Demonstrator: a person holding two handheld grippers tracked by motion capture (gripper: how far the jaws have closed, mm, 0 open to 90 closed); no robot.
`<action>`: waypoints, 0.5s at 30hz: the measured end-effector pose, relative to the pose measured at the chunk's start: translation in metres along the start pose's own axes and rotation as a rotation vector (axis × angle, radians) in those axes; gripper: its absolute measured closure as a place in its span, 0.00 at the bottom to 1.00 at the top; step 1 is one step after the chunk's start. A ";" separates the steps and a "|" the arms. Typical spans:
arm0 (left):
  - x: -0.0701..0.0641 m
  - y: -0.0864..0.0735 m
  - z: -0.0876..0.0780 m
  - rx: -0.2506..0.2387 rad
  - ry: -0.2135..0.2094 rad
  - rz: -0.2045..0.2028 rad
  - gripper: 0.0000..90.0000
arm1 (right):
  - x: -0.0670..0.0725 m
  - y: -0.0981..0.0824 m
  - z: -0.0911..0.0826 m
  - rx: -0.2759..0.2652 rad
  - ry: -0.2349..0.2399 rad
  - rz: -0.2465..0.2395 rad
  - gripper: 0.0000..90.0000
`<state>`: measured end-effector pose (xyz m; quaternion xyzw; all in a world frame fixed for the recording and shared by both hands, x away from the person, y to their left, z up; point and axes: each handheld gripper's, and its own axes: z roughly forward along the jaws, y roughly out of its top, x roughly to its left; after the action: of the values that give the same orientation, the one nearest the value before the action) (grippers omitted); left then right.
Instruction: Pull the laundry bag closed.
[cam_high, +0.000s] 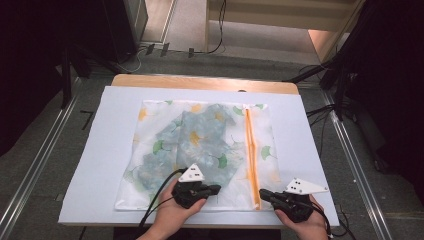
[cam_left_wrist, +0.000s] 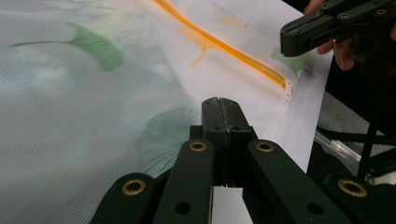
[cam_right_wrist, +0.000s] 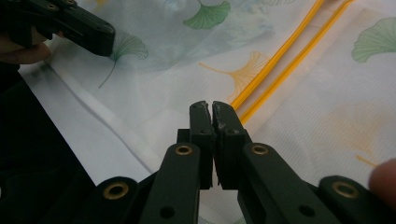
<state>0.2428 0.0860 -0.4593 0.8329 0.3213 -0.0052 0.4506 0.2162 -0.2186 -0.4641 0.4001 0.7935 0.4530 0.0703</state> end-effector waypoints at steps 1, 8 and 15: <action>-0.004 0.001 0.007 0.009 0.001 0.011 1.00 | 0.000 0.000 0.000 0.008 -0.006 -0.002 1.00; -0.026 0.005 0.041 0.078 0.015 0.065 1.00 | 0.004 -0.004 0.005 0.052 0.045 -0.036 1.00; -0.023 0.001 0.050 0.101 -0.002 0.065 1.00 | 0.008 -0.007 0.012 0.098 0.063 -0.067 0.82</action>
<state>0.2387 0.0360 -0.4815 0.8645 0.2928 -0.0073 0.4084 0.2122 -0.2069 -0.4741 0.3618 0.8297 0.4232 0.0410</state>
